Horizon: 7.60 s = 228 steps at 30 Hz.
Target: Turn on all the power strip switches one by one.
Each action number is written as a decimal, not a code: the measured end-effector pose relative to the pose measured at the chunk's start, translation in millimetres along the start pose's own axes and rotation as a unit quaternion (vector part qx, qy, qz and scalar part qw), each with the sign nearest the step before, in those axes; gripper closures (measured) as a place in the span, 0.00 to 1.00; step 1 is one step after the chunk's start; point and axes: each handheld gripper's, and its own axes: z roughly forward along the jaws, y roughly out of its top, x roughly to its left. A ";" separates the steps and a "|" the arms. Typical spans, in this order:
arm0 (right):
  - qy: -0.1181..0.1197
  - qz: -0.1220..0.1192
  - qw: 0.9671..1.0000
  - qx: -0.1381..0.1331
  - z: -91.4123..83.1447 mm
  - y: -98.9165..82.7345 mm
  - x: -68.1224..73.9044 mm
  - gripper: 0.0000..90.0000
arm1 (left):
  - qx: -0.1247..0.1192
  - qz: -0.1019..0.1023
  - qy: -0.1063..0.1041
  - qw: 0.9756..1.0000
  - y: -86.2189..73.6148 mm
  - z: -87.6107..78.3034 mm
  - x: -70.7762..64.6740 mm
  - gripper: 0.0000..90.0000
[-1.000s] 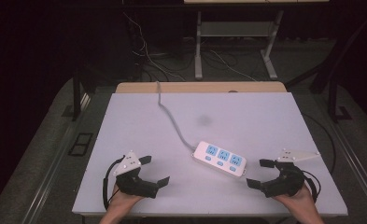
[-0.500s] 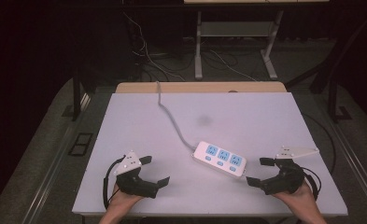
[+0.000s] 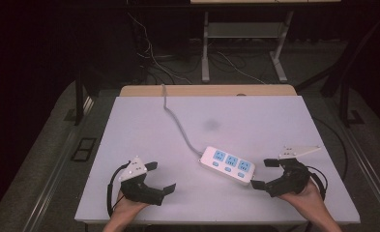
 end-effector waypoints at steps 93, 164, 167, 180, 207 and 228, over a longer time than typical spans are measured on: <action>0.044 -0.089 0.980 0.174 63.6 37.4 -17.7 1.00 | 0.003 -0.002 -0.004 1.000 -1.1 2.3 1.6 0.00; 0.062 -0.062 0.987 0.138 63.4 26.7 -25.4 1.00 | 0.005 -0.002 -0.004 1.000 -1.4 2.0 2.4 0.00; 0.064 -0.063 0.986 0.141 63.4 27.1 -24.7 1.00 | 0.005 -0.001 -0.003 1.000 -1.4 1.8 2.6 0.00; 0.065 -0.077 0.985 0.143 58.8 41.7 -14.9 1.00 | 0.004 -0.002 -0.001 1.000 -1.5 1.3 3.8 0.00; 0.064 -0.099 0.982 0.149 64.9 71.9 -8.1 1.00 | 0.003 -0.003 0.001 1.000 -1.9 0.9 6.3 0.00; 0.071 -0.104 0.978 0.165 86.0 78.4 -6.1 1.00 | 0.004 -0.003 0.002 1.000 -1.8 0.6 6.7 0.00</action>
